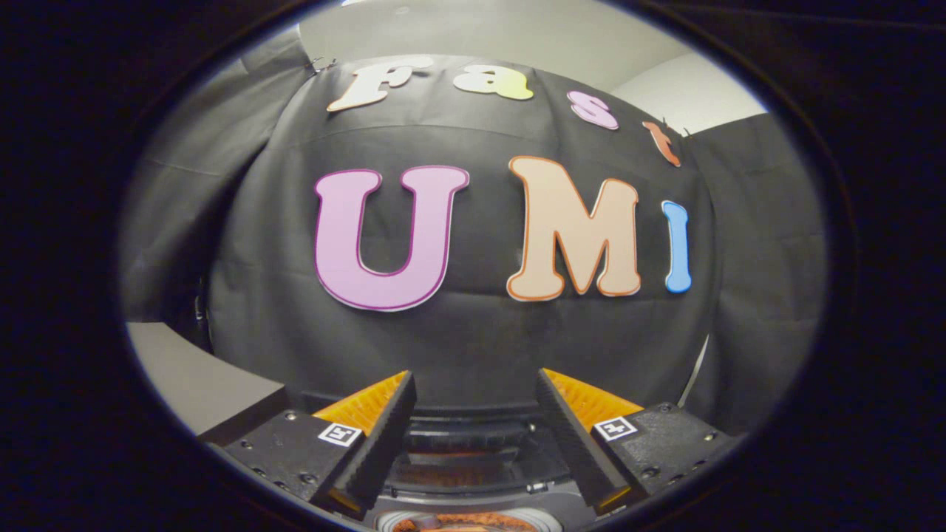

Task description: Put the clothes into the washing machine and then close the washing machine lid.

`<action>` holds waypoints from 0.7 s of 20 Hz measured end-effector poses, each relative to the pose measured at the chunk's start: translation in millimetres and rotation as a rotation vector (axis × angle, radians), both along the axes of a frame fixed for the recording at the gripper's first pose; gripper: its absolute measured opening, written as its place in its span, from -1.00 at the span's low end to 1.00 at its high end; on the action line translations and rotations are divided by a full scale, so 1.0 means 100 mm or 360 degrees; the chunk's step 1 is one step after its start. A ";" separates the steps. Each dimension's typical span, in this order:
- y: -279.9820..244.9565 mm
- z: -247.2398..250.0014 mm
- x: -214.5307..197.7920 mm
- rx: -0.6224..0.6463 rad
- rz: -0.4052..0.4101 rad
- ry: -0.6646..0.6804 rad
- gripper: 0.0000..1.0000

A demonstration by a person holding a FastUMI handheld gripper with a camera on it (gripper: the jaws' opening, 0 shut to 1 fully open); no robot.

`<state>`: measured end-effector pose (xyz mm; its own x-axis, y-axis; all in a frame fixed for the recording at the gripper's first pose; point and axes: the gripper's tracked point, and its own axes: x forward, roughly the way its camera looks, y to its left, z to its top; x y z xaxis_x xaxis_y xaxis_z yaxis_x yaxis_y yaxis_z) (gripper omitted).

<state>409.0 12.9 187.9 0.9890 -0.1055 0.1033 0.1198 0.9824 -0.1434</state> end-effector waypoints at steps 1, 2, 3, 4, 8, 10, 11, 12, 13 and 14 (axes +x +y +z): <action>0.04 0.06 0.08 -0.0012 0.0011 -0.0028 0.96; 0.04 0.10 0.19 -0.0038 0.0004 -0.0030 0.96; 0.02 0.11 0.29 -0.0060 -0.0019 -0.0029 0.96; 0.04 0.13 0.38 -0.0070 -0.0022 -0.0030 0.96; 0.02 0.10 0.66 0.0037 -0.0059 -0.0061 0.95; 0.03 -0.01 0.82 0.0067 -0.0038 -0.0035 0.95; 0.04 -0.14 0.88 0.0041 -0.0028 0.0004 0.94; 0.00 -0.26 0.93 0.0019 -0.0049 0.0043 0.94; -0.03 -0.37 0.98 0.0012 -0.0049 0.0087 0.94; -0.08 -0.46 1.00 0.0014 -0.0070 0.0107 0.94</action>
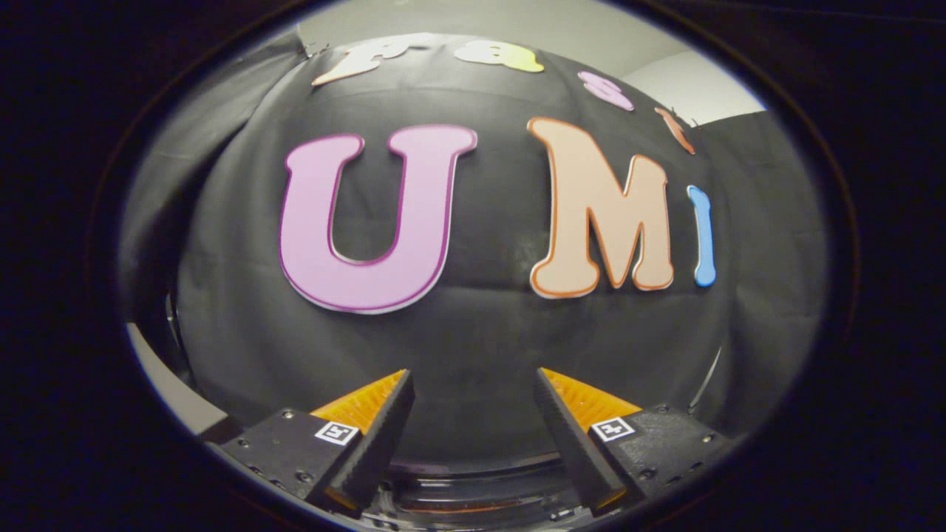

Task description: Put the clothes into the washing machine and then close the washing machine lid.

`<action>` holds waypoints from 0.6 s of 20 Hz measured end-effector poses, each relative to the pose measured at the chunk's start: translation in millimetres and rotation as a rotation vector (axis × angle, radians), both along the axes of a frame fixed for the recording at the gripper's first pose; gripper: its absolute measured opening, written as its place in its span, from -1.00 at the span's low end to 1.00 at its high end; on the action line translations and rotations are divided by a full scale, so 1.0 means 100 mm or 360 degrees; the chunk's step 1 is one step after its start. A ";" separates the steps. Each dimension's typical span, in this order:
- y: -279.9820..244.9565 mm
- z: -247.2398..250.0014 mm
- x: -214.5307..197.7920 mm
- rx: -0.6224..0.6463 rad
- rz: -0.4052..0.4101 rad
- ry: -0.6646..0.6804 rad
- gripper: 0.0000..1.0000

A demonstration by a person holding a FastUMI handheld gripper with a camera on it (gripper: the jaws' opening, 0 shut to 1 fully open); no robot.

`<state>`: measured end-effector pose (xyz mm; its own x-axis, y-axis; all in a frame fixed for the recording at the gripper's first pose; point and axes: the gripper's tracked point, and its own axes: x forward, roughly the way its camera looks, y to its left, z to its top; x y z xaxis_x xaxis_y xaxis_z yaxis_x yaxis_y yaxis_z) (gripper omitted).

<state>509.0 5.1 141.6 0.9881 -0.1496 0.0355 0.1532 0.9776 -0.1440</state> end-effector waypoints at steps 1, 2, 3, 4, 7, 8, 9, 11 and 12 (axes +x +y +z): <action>-0.07 -0.09 0.03 0.0008 -0.0034 0.0035 0.94; -0.10 -0.23 0.05 0.0039 -0.0035 0.0101 0.94; -0.10 -0.34 0.06 0.0098 -0.0009 0.0177 0.93; -0.06 -0.29 0.05 0.0150 0.0010 0.0072 0.93; -0.06 -0.25 0.00 0.0150 0.0030 0.0054 0.93; -0.07 -0.32 -0.02 0.0120 0.0005 0.0121 0.92; -0.08 -0.33 -0.06 0.0111 -0.0021 0.0159 0.92; -0.08 -0.30 -0.12 0.0114 -0.0038 0.0165 0.95; -0.08 -0.28 -0.12 0.0114 -0.0030 0.0136 0.95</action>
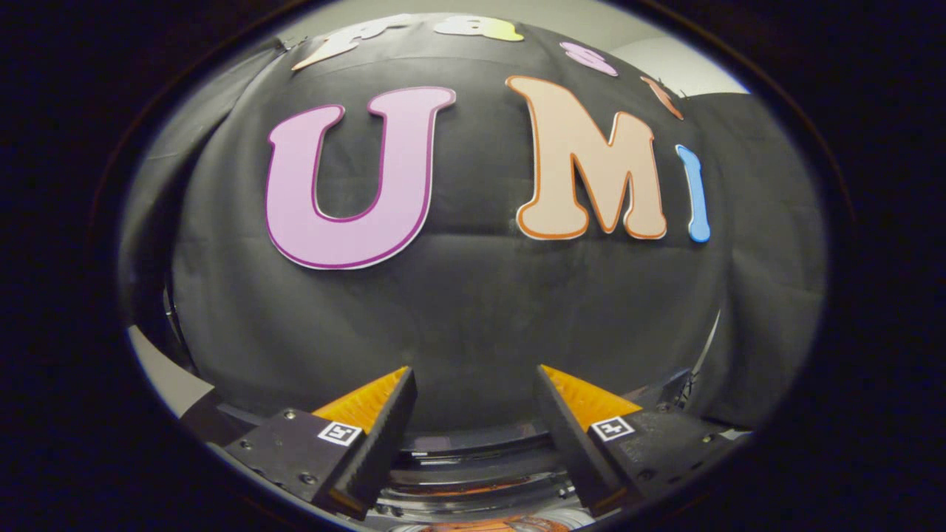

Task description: Put the clothes into the washing machine and then close the washing machine lid.

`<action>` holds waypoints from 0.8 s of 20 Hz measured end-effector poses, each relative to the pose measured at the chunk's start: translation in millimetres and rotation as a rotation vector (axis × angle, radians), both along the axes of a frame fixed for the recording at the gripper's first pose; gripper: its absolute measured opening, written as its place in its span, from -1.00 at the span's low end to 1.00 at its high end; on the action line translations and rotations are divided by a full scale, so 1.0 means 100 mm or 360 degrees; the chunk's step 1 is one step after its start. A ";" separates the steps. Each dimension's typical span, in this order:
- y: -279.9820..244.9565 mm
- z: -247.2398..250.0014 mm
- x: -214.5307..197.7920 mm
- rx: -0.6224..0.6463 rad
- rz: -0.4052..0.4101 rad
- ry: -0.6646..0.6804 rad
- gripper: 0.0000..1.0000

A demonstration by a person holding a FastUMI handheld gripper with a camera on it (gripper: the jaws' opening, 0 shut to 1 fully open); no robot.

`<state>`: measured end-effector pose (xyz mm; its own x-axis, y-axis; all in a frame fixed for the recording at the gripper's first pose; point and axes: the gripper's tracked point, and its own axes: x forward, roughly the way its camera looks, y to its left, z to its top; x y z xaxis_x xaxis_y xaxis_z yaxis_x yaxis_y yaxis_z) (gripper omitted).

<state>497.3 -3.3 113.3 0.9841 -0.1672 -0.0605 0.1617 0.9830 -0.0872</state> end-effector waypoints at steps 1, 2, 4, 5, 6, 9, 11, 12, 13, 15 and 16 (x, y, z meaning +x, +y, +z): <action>0.02 0.01 0.01 0.0013 0.0003 -0.0033 0.95; 0.02 0.03 0.01 0.0010 0.0003 -0.0062 0.94; -0.01 0.08 0.01 0.0012 -0.0017 -0.0125 0.94; -0.01 0.07 -0.01 0.0010 -0.0018 -0.0134 0.94; -0.01 0.10 -0.02 0.0009 -0.0012 -0.0151 0.93; 0.01 0.12 -0.02 0.0011 0.0002 -0.0191 0.93; 0.00 0.14 -0.01 0.0014 -0.0004 -0.0232 0.93; 0.00 0.16 -0.01 0.0014 -0.0004 -0.0255 0.93; 0.00 0.17 -0.01 0.0014 -0.0002 -0.0273 0.93; 0.01 0.18 -0.01 0.0015 0.0002 -0.0296 0.92; 0.01 0.20 -0.02 0.0015 -0.0002 -0.0308 0.92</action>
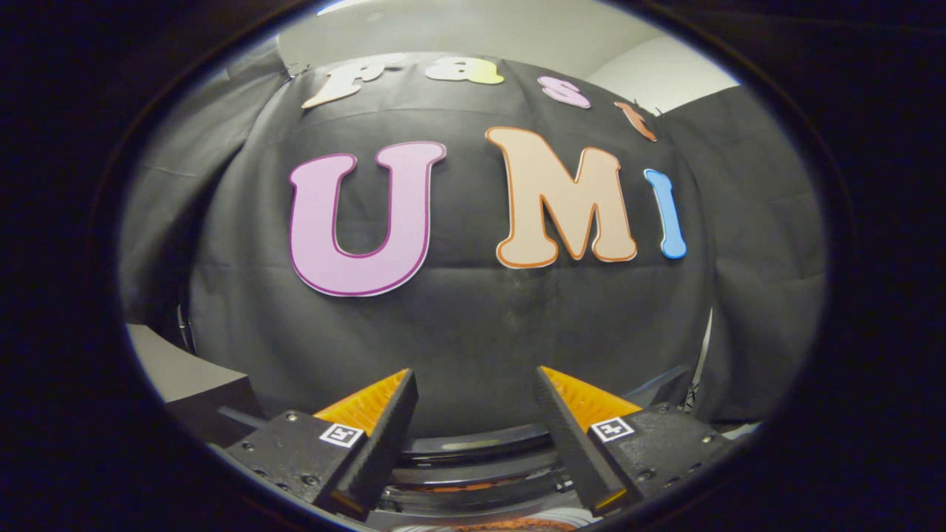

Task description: Put the clothes into the washing machine and then close the washing machine lid.

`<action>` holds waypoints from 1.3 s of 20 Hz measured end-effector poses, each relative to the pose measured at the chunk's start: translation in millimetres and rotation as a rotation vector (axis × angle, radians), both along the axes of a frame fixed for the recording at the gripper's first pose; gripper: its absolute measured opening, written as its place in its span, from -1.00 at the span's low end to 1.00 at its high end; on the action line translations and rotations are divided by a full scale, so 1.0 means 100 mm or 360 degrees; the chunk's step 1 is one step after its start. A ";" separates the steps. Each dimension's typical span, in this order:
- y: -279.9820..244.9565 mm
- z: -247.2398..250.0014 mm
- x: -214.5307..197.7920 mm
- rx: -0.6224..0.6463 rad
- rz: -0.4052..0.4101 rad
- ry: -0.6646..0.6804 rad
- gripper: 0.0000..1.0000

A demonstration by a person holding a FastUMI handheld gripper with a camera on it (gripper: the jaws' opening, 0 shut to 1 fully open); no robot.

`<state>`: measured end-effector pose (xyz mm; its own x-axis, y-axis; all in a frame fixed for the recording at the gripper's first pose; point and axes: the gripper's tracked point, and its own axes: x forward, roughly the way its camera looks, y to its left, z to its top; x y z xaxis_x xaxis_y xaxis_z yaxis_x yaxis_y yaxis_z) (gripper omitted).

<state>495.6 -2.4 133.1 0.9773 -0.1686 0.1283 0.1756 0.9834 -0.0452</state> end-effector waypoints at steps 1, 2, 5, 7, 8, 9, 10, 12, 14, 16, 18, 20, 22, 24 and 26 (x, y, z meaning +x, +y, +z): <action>-0.01 0.00 0.01 0.0000 -0.0002 -0.0007 0.93; -0.01 0.01 0.01 -0.0001 0.0001 -0.0009 0.93; 0.00 0.02 0.00 -0.0003 0.0008 -0.0024 0.92; 0.00 0.04 0.00 -0.0003 0.0008 -0.0042 0.92; 0.00 0.04 0.01 -0.0003 0.0013 -0.0041 0.92; 0.01 0.03 0.00 -0.0005 0.0018 -0.0041 0.92; 0.01 0.04 0.00 -0.0008 0.0025 -0.0040 0.92; 0.02 0.04 0.00 -0.0010 0.0038 -0.0041 0.92; 0.02 0.04 -0.01 -0.0012 0.0049 -0.0044 0.92; 0.02 0.04 -0.01 -0.0013 0.0053 -0.0053 0.92; 0.02 0.05 -0.01 -0.0015 0.0056 -0.0058 0.92; 0.02 0.05 -0.01 -0.0015 0.0058 -0.0066 0.92; 0.02 0.05 -0.01 -0.0019 0.0059 -0.0064 0.92; 0.02 0.04 -0.01 -0.0022 0.0059 -0.0057 0.92; 0.01 0.03 -0.01 -0.0023 0.0053 -0.0052 0.92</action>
<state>494.4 -1.5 136.5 0.9775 -0.1338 0.1627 0.1443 0.9880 -0.0545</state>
